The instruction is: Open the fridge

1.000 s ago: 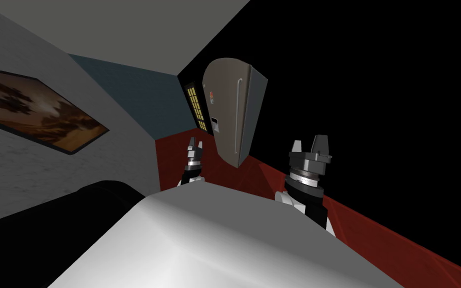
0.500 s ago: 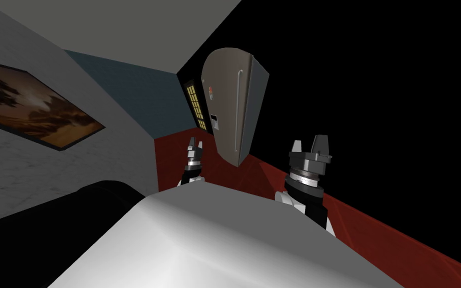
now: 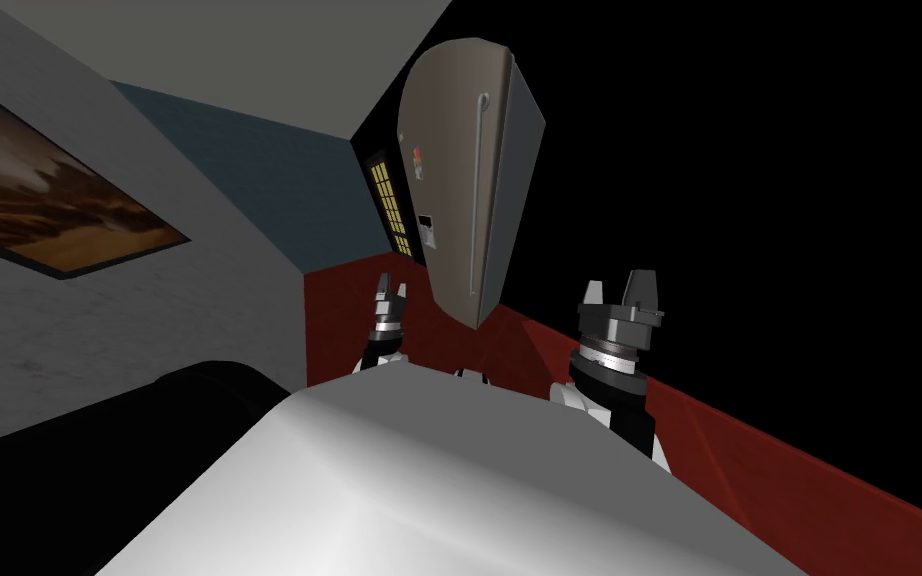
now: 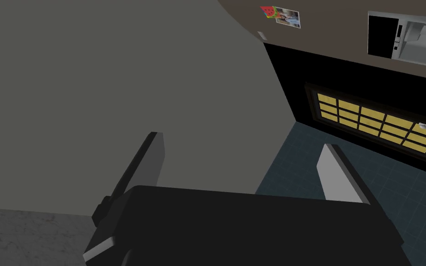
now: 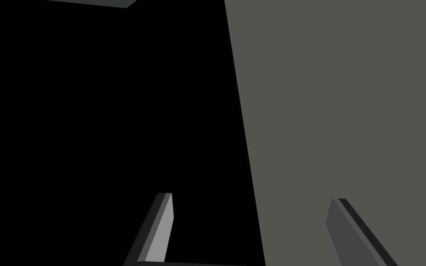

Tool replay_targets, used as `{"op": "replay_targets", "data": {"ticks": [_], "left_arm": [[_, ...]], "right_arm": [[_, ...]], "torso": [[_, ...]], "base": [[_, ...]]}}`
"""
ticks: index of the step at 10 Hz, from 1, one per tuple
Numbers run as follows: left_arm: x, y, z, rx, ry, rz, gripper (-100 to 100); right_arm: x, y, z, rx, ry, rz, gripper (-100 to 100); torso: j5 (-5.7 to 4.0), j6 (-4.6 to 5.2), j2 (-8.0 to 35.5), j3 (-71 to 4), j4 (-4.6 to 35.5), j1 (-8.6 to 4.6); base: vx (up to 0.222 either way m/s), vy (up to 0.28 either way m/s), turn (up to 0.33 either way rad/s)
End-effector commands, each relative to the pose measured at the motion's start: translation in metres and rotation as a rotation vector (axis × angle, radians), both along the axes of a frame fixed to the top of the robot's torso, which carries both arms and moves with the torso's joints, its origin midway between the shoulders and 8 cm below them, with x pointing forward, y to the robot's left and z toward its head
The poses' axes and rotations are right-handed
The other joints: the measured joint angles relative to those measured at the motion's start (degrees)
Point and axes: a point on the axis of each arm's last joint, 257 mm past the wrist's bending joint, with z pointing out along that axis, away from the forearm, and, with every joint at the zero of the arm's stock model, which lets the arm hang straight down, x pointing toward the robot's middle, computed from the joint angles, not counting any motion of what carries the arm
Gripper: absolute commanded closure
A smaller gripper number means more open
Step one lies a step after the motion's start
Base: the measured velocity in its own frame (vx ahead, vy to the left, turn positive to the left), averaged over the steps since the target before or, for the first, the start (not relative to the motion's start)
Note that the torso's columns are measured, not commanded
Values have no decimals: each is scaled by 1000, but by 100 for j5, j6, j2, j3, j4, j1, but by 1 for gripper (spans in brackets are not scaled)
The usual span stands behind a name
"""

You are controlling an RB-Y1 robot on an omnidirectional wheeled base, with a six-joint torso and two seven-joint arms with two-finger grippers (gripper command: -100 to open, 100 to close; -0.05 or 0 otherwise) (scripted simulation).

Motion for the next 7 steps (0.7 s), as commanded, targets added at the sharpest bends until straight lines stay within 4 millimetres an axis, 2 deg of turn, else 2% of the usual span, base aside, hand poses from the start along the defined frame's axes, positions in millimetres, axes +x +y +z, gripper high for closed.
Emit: {"op": "replay_targets", "data": {"ticks": [1,4,7], "left_arm": [[6,-4,-5,41,34,-42,-100],[14,-2,-15,48,84,-78,-100],[26,5,-34,7,159,-109,-100]], "right_arm": [[0,0,0,0,0,0,0],[0,0,0,0,0,0,0],[0,0,0,0,0,0,0]], "torso": [[0,0,47,-116,54,-1],[-1,0,70,-145,78,-3],[-3,0,67,-148,77,-12]], "base": [[55,-31,12],[87,-50,16],[151,-95,28]]}}
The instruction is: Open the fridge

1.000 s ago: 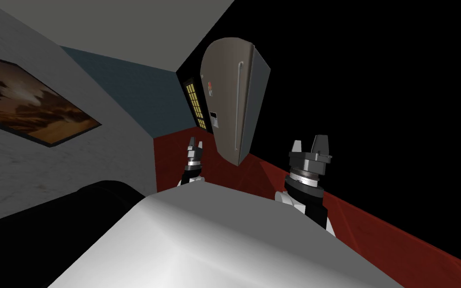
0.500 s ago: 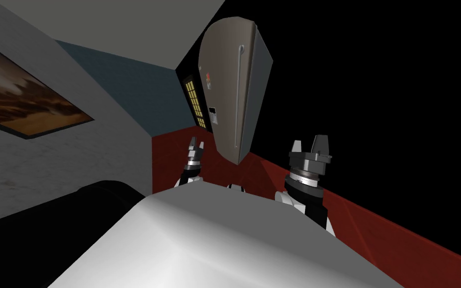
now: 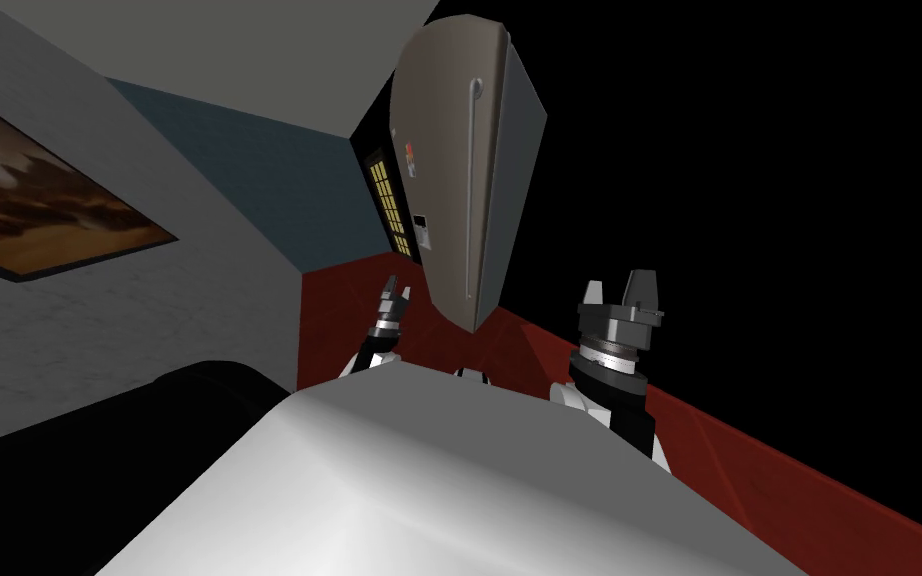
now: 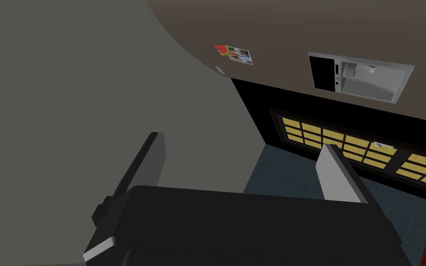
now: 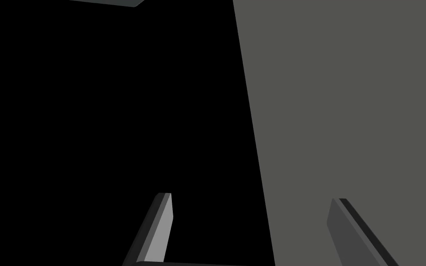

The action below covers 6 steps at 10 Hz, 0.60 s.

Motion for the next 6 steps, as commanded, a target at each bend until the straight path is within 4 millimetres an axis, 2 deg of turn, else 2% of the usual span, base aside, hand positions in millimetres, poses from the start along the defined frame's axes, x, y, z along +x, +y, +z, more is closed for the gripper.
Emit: {"op": "replay_targets", "data": {"ticks": [1,6], "left_arm": [[8,5,-13,-36,55,-15,-100],[21,17,-40,-141,155,-31,-100]], "right_arm": [[0,0,0,0,0,0,0],[0,0,0,0,0,0,0]], "torso": [[2,0,7,4,2,11],[5,0,20,13,6,18]], "base": [[168,-80,21],[133,-74,24]]}}
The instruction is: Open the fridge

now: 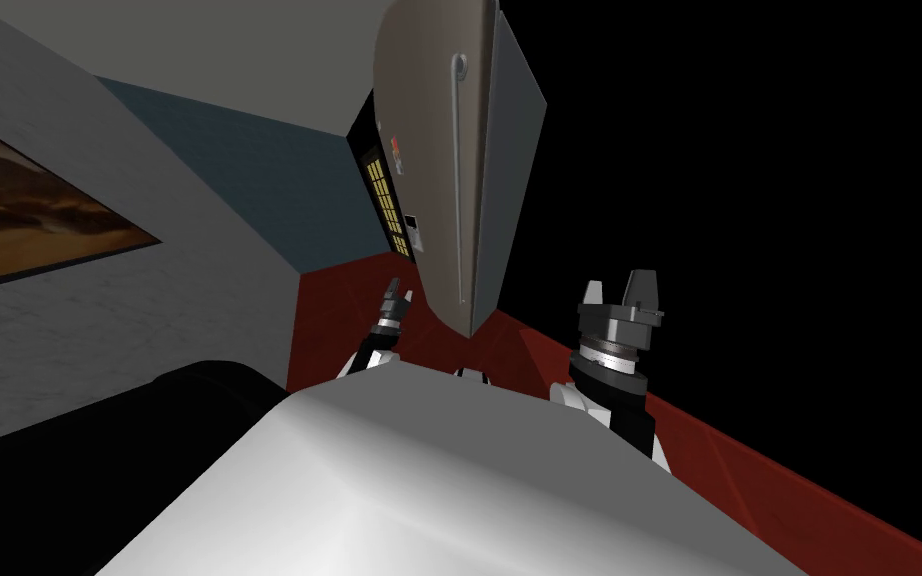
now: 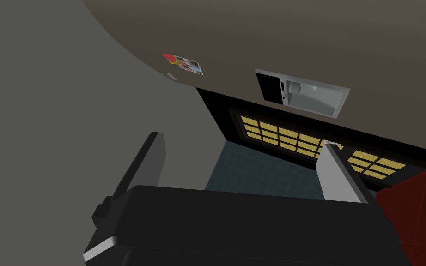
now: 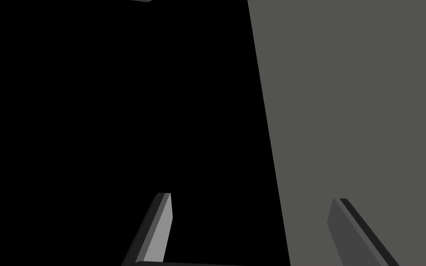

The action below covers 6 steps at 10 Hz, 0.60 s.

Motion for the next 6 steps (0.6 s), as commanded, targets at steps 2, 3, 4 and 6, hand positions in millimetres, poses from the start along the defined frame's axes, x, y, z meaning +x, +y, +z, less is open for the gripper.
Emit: {"op": "replay_targets", "data": {"ticks": [2,3,4,6], "left_arm": [[8,8,-21,-81,72,-9,-100],[10,9,-25,-97,85,-10,-100],[13,12,-33,-129,111,-14,-100],[15,14,-41,-162,138,-18,-100]], "right_arm": [[0,0,0,0,0,0,0],[0,0,0,0,0,0,0],[0,0,0,0,0,0,0],[0,0,0,0,0,0,0]], "torso": [[-3,1,-24,-16,-8,-13],[-3,0,-6,-5,-3,-11],[-1,0,4,2,1,-3],[1,0,-3,-3,-1,1]], "base": [[156,-98,22],[118,-86,19],[142,-78,28],[112,-78,21]]}}
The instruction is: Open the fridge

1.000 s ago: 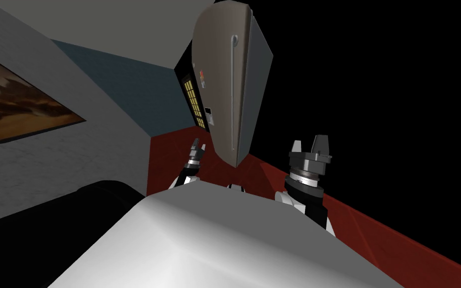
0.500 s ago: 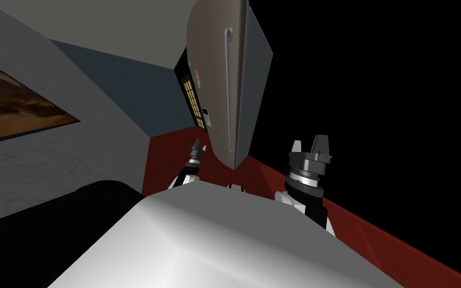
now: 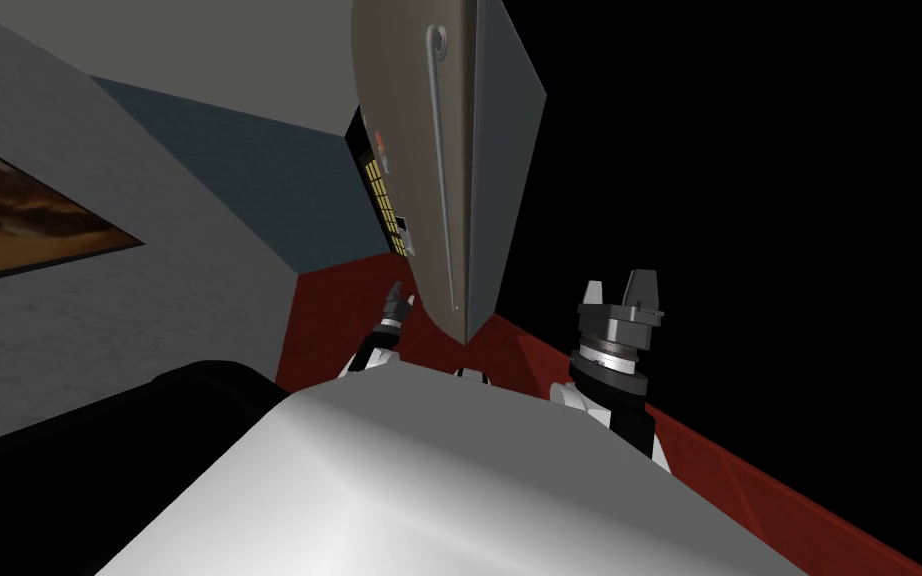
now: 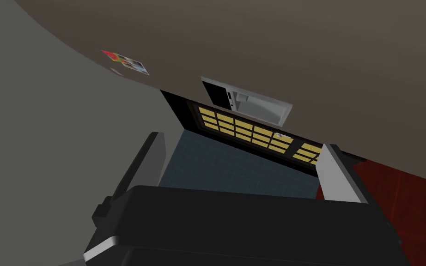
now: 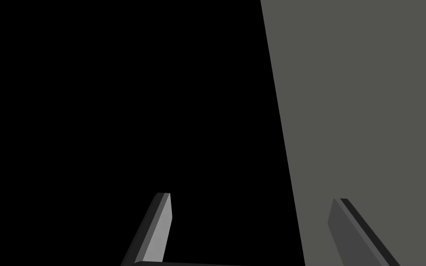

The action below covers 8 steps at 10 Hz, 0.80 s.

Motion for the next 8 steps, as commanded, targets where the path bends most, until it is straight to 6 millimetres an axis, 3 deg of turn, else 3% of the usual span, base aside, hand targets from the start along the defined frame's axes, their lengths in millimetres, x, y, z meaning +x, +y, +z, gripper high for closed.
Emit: {"op": "replay_targets", "data": {"ticks": [1,8], "left_arm": [[3,2,-11,-48,39,-6,-100],[12,6,-44,-202,146,-25,-100]], "right_arm": [[0,0,0,0,0,0,0],[0,0,0,0,0,0,0]], "torso": [[-1,0,4,3,1,-4],[-4,0,-10,-6,-3,-15]], "base": [[105,-76,18],[130,-79,23]]}}
